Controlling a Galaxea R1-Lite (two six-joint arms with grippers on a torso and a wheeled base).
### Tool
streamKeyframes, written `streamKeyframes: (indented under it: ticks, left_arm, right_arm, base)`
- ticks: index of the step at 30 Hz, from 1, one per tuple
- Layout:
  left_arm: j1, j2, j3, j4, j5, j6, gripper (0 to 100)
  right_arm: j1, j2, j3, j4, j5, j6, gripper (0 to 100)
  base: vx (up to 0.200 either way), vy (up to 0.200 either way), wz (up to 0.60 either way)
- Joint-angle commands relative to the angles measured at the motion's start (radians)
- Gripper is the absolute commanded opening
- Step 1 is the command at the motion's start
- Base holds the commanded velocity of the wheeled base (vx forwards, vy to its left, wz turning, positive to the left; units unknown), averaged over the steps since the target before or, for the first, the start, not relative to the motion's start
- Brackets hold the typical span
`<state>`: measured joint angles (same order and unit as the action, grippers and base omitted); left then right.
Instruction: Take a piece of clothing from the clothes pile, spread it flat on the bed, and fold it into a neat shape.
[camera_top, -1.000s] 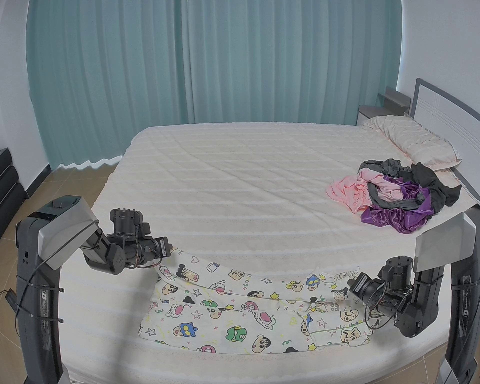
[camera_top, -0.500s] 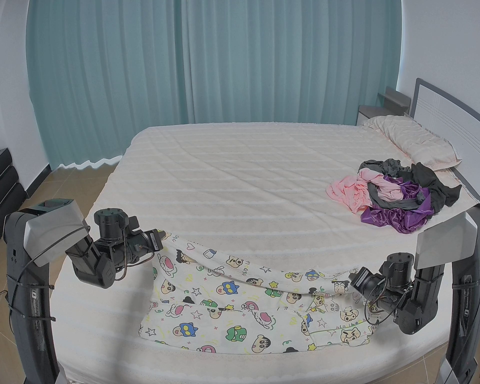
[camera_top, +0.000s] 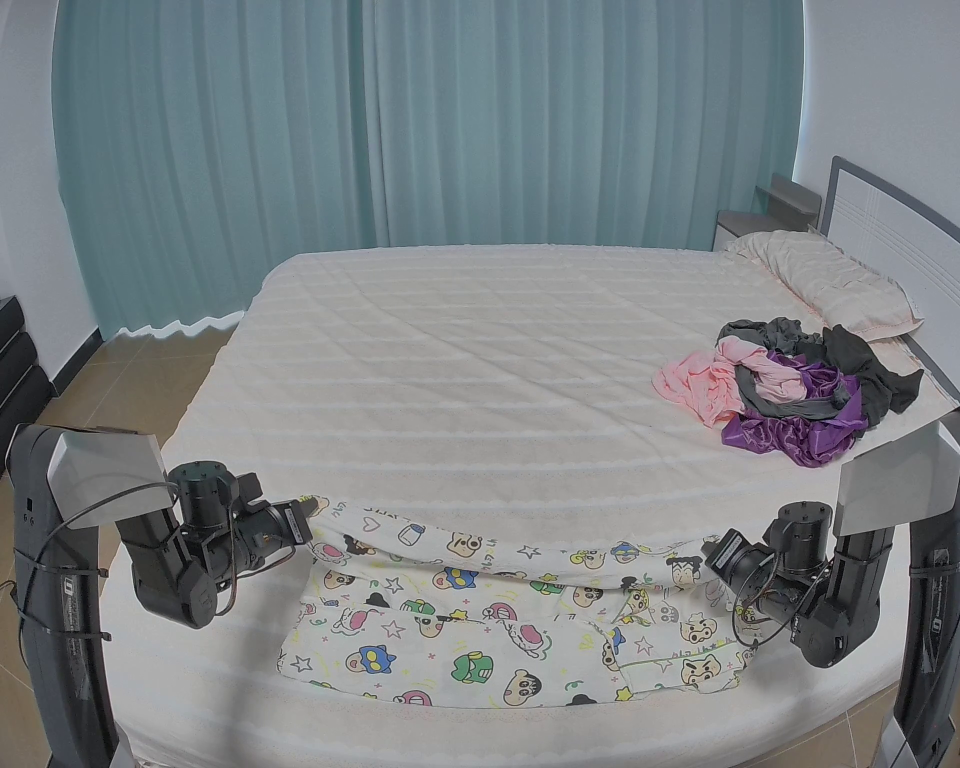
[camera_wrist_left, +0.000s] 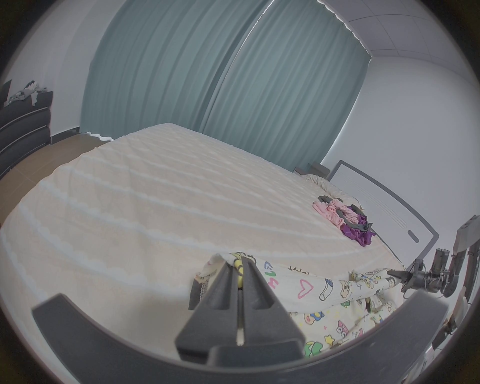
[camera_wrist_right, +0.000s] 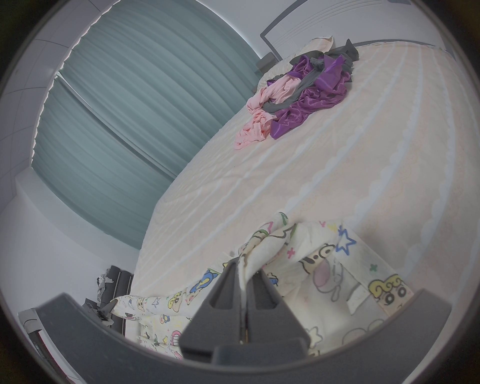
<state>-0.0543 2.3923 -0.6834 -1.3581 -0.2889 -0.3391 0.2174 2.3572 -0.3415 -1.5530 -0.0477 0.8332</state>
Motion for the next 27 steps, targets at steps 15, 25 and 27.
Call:
streamKeyframes:
  ticks: [15,25,27]
  left_arm:
    - [-0.001,0.128,0.334,-0.213,-0.019,0.011,0]
    - [0.002,0.128,0.360,-0.213,-0.019,0.006,100]
    - [0.002,0.126,0.364,-0.213,-0.021,0.002,100]
  right_arm:
    - [0.011,0.024,0.098,-0.013,0.005,-0.123,0]
    - [0.013,0.033,0.118,-0.013,0.003,-0.158,100]
    - [0.013,0.034,0.119,-0.013,0.003,-0.158,100]
  base:
    - [0.000,0.000,0.00]
    - [0.000,0.000,0.00]
    - [0.000,0.000,0.00]
